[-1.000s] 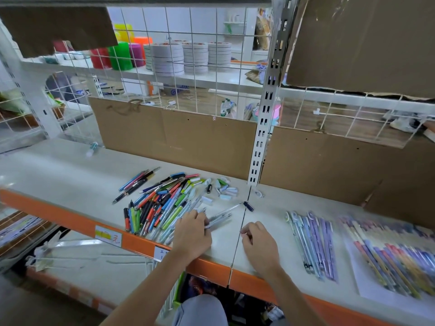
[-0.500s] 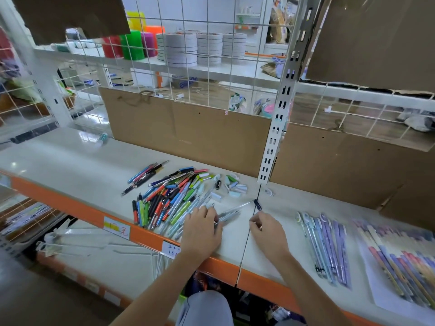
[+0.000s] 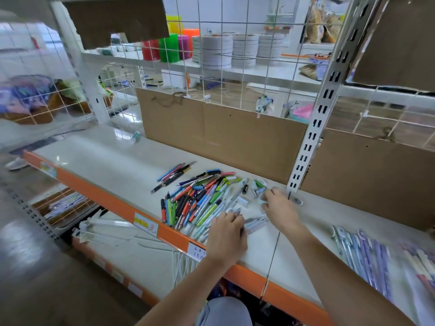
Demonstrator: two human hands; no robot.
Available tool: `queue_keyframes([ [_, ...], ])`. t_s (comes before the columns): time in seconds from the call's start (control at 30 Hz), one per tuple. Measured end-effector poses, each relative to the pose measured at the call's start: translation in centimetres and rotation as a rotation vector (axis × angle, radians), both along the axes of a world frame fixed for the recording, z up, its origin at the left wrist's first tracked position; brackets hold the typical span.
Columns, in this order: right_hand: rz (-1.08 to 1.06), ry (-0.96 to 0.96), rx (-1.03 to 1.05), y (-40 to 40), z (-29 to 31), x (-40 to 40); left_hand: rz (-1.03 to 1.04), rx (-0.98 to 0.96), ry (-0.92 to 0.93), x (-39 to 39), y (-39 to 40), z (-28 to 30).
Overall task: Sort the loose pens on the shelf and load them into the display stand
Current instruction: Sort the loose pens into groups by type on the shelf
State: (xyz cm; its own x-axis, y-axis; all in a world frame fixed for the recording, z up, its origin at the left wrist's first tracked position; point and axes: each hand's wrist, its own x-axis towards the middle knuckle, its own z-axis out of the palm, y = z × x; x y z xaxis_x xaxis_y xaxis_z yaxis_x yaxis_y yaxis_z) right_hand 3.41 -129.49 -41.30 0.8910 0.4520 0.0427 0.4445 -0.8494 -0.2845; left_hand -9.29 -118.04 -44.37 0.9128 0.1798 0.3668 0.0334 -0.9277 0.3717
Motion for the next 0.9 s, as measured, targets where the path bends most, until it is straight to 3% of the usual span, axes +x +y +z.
queue_keyframes([
  [0.13,0.009,-0.001,-0.042,-0.8,0.3,-0.5,-0.008,0.011,0.030,0.1,0.1,0.0],
  [0.27,-0.065,0.057,0.318,-2.3,0.3,-2.2,-0.022,0.027,0.004,0.1,0.1,-0.1],
  [0.53,-0.304,0.351,0.914,-5.9,-0.9,-9.9,-0.037,0.065,0.055,0.1,0.3,-0.2],
  [0.8,-0.348,0.379,0.997,-6.4,-1.5,-10.6,-0.077,0.138,0.127,0.4,0.3,0.0],
  [0.9,-0.360,0.393,1.039,-6.7,-1.6,-10.3,-0.159,0.155,-0.016,0.5,0.1,0.1],
])
